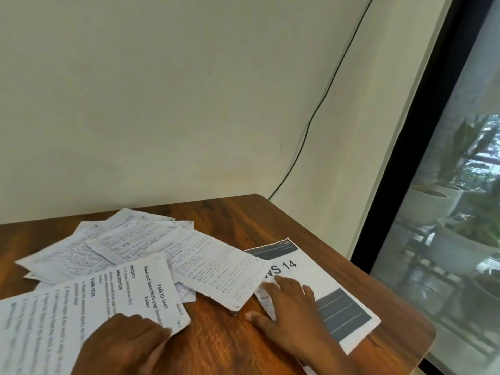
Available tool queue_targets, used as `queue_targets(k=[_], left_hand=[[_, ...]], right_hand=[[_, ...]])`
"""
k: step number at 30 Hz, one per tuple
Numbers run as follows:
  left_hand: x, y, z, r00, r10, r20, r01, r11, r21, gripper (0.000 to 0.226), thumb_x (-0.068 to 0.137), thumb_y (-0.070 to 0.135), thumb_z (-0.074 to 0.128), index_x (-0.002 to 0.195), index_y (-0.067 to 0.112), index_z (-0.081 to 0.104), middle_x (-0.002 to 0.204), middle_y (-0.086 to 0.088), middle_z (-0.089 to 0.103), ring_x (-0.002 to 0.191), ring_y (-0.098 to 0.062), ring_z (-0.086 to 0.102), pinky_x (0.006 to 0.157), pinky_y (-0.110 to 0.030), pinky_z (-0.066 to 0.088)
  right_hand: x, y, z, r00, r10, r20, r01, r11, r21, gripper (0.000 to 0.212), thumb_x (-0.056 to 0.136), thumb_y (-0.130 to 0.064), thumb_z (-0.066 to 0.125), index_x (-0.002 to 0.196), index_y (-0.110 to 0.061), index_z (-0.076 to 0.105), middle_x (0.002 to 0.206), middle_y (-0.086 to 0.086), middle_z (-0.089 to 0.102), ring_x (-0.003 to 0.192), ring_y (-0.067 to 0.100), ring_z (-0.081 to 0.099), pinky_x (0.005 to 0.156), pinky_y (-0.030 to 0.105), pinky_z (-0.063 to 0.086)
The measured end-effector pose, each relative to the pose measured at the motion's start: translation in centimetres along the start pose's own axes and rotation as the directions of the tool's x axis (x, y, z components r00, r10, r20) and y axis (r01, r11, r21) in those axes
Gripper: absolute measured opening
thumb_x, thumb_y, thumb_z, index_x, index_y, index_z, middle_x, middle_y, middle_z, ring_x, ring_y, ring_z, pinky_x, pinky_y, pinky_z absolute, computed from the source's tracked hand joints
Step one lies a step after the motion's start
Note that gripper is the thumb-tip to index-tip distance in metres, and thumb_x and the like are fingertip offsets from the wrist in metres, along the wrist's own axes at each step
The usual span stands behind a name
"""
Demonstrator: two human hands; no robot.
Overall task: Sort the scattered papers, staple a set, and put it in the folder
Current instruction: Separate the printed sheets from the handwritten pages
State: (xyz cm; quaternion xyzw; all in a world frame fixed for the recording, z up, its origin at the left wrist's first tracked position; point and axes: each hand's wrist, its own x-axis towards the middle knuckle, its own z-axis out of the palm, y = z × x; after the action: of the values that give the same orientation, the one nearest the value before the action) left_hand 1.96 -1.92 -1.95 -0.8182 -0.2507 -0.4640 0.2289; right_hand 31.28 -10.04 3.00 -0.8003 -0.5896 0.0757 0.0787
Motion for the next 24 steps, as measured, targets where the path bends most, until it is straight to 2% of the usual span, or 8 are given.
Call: queue_targets(k=[2, 6, 8, 11, 14, 19, 22, 24], left_hand=[[-0.3, 0.0, 0.0, 0.998, -0.055, 0.03, 0.056, 0.997, -0.045, 0.063, 0.103, 0.048, 0.038, 0.064, 0.018, 0.077, 0.058, -0.004, 0.069, 0.055, -0.019, 0.064, 0.068, -0.038, 0.038], [-1.6, -0.2, -0.2, 0.996, -0.03, 0.09, 0.035, 0.998, -0.052, 0.039, 0.092, 0.042, 0.056, 0.063, 0.027, 0.077, 0.058, 0.007, 0.064, 0.05, -0.014, 0.059, 0.063, -0.032, 0.038], [-1.7, -0.2, -0.1, 0.993, -0.061, 0.099, 0.067, 0.996, -0.053, 0.04, 0.094, 0.045, 0.054, 0.065, 0.028, 0.077, 0.06, 0.009, 0.065, 0.051, -0.014, 0.059, 0.059, -0.032, 0.044], [-2.2, 0.0, 0.3, 0.988, -0.117, 0.099, 0.124, 0.989, -0.076, 0.036, 0.092, 0.045, 0.058, 0.067, 0.027, 0.077, 0.062, 0.008, 0.067, 0.054, -0.017, 0.061, 0.054, -0.035, 0.052], [-2.2, 0.1, 0.3, 0.986, -0.137, 0.091, 0.145, 0.986, -0.086, 0.038, 0.094, 0.047, 0.056, 0.068, 0.029, 0.077, 0.062, 0.009, 0.065, 0.054, -0.018, 0.061, 0.053, -0.035, 0.05], [-2.0, 0.1, 0.3, 0.989, -0.12, 0.087, 0.128, 0.987, -0.093, 0.044, 0.1, 0.048, 0.049, 0.071, 0.03, 0.078, 0.064, 0.011, 0.066, 0.054, -0.017, 0.06, 0.057, -0.032, 0.042], [-2.0, 0.1, 0.2, 0.988, -0.128, 0.09, 0.137, 0.985, -0.105, 0.045, 0.101, 0.05, 0.047, 0.075, 0.03, 0.079, 0.068, 0.013, 0.068, 0.056, -0.016, 0.061, 0.059, -0.03, 0.042], [-2.0, 0.1, 0.1, 0.988, -0.125, 0.091, 0.133, 0.987, -0.093, 0.045, 0.101, 0.049, 0.047, 0.077, 0.03, 0.08, 0.069, 0.013, 0.068, 0.057, -0.016, 0.061, 0.062, -0.029, 0.039]], right_hand=[[0.8, -1.3, -0.4, 0.995, -0.065, -0.082, 0.066, 0.998, 0.017, 0.087, 0.088, -0.077, 0.054, 0.159, -0.042, 0.018, 0.172, -0.012, 0.017, 0.158, 0.019, 0.019, 0.129, 0.051, 0.007], [2.2, -3.0, -0.6, 0.961, -0.231, -0.15, 0.229, 0.973, -0.03, 0.075, 0.094, -0.063, 0.057, 0.158, -0.043, 0.022, 0.17, -0.011, 0.022, 0.154, 0.018, 0.03, 0.127, 0.045, 0.021], [2.7, -3.5, -0.7, 0.95, -0.267, -0.164, 0.266, 0.964, -0.031, 0.074, 0.094, -0.063, 0.058, 0.158, -0.042, 0.027, 0.167, -0.01, 0.03, 0.149, 0.018, 0.039, 0.122, 0.043, 0.033], [3.0, -4.3, -1.0, 0.948, -0.247, -0.199, 0.269, 0.959, 0.089, 0.071, 0.092, -0.063, 0.062, 0.154, -0.042, 0.034, 0.159, -0.014, 0.044, 0.141, 0.016, 0.05, 0.115, 0.037, 0.042], [3.7, -5.2, -1.1, 0.947, -0.164, -0.277, 0.227, 0.951, 0.211, 0.071, 0.088, -0.067, 0.066, 0.149, -0.044, 0.038, 0.151, -0.019, 0.054, 0.132, 0.013, 0.06, 0.109, 0.035, 0.049], [5.5, -7.0, -0.6, 0.946, -0.009, -0.324, 0.116, 0.943, 0.313, 0.09, 0.074, -0.079, 0.07, 0.146, -0.04, 0.035, 0.142, -0.017, 0.062, 0.12, 0.015, 0.068, 0.099, 0.039, 0.06], [6.4, -7.7, -0.4, 0.977, -0.027, -0.213, 0.089, 0.954, 0.287, 0.112, 0.059, -0.084, 0.076, 0.149, -0.04, 0.027, 0.147, -0.014, 0.057, 0.124, 0.017, 0.065, 0.099, 0.043, 0.059], [6.3, -8.2, 0.0, 0.989, -0.069, -0.128, 0.098, 0.968, 0.233, 0.121, 0.063, -0.074, 0.082, 0.156, -0.036, 0.017, 0.155, -0.01, 0.05, 0.133, 0.019, 0.059, 0.105, 0.04, 0.053]])
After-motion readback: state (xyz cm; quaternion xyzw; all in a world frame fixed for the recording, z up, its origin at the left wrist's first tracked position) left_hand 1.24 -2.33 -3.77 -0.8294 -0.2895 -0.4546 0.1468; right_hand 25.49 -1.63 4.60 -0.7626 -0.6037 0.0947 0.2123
